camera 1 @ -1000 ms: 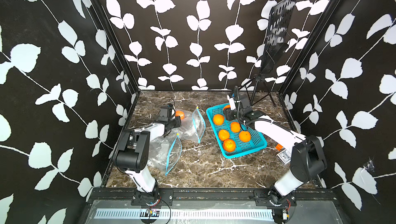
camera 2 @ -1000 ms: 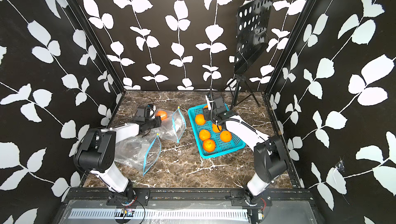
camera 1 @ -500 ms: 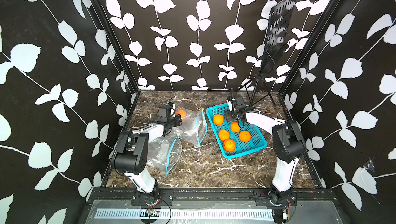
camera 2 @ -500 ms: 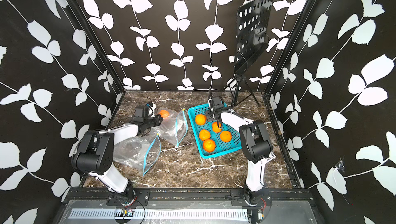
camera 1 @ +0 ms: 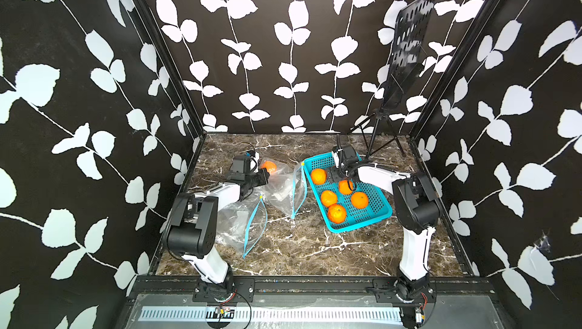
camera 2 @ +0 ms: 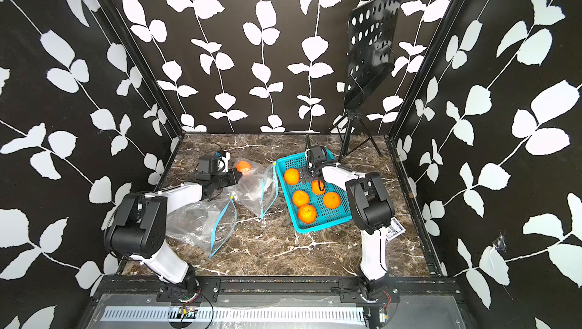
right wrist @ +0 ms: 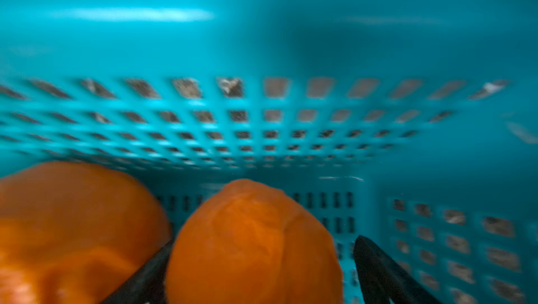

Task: Open the zip-top bag and take out the orange
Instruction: Place the orange in the basket.

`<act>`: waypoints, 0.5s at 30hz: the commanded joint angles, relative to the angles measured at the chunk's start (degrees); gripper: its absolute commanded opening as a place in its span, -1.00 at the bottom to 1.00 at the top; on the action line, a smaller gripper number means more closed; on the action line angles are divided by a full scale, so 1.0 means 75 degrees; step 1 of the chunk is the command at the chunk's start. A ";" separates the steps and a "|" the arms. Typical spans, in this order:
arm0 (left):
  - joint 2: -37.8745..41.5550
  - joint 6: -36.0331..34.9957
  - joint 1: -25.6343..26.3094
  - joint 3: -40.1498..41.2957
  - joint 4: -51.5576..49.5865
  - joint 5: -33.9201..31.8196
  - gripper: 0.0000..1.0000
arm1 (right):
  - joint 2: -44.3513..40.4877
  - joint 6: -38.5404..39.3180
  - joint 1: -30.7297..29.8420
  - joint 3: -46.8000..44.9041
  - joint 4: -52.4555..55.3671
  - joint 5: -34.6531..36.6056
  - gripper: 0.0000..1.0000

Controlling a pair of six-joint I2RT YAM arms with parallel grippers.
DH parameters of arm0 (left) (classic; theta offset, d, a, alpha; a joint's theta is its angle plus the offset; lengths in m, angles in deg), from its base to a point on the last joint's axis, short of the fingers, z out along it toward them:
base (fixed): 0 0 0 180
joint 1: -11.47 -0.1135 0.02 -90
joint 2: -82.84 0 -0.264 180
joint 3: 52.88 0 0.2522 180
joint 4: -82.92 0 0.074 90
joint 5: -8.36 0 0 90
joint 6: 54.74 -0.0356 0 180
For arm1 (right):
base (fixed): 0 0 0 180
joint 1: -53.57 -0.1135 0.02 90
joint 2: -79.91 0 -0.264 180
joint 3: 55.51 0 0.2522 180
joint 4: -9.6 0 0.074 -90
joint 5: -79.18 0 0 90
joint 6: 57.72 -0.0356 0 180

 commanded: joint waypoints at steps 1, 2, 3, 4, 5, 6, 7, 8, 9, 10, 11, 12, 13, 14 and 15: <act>0.0434 0.0076 0.0015 0.0056 0.0139 0.0262 -1.00 | -0.0864 -0.0219 0.0042 -0.0608 -0.0916 -0.0052 0.97; 0.0465 0.0082 0.0011 0.0077 0.0141 0.0260 -1.00 | -0.1073 -0.0246 0.0052 -0.0734 -0.1059 -0.0063 0.98; 0.0504 0.0087 0.0013 0.0105 0.0157 0.0254 -1.00 | -0.1286 -0.0203 0.0065 -0.0881 -0.1259 -0.0177 0.98; 0.0549 0.0097 0.0009 0.0145 0.0178 0.0236 -1.00 | -0.1429 -0.0041 0.0088 -0.0971 -0.1414 -0.0490 0.98; 0.0580 0.0111 0.0012 0.0180 0.0201 0.0216 -1.00 | -0.1525 0.0195 0.0111 -0.0915 -0.1310 -0.0798 0.98; 0.0599 0.0130 0.0014 0.0225 0.0238 0.0224 -1.00 | -0.1625 0.0339 0.0114 -0.0801 -0.1113 -0.1020 0.96; 0.0612 0.0157 0.0014 0.0258 0.0300 0.0276 -1.00 | -0.1774 0.0426 0.0103 -0.0776 -0.1033 -0.1191 0.84; 0.0601 0.0201 0.0004 0.0276 0.0380 0.0354 -1.00 | -0.1981 0.0428 0.0085 -0.0929 -0.1242 -0.1220 0.77; 0.0590 0.0250 0.0003 0.0277 0.0456 0.0447 -1.00 | -0.2276 0.0436 0.0031 -0.1324 -0.1838 -0.1316 0.72; 0.0577 0.0293 0.0000 0.0280 0.0496 0.0539 -1.00 | -0.2571 0.0488 -0.0046 -0.1703 -0.2300 -0.1453 0.65; 0.0565 0.0328 -0.0003 0.0277 0.0537 0.0617 -1.00 | -0.2805 0.0516 -0.0132 -0.1930 -0.2535 -0.1633 0.59; 0.0576 0.0356 0.0003 0.0296 0.0570 0.0685 -1.00 | -0.2978 0.0542 -0.0254 -0.2119 -0.2727 -0.1917 0.51; 0.0597 0.0378 -0.0003 0.0315 0.0600 0.0726 -1.00 | -0.3215 0.0567 -0.0396 -0.2219 -0.2794 -0.2147 0.43; 0.0617 0.0378 0.0000 0.0321 0.0592 0.0714 -1.00 | -0.3275 0.0605 -0.0558 -0.2223 -0.2755 -0.2315 0.35; 0.0641 0.0375 -0.0003 0.0325 0.0570 0.0711 -1.00 | -0.3277 0.0681 -0.0772 -0.2191 -0.2671 -0.2537 0.28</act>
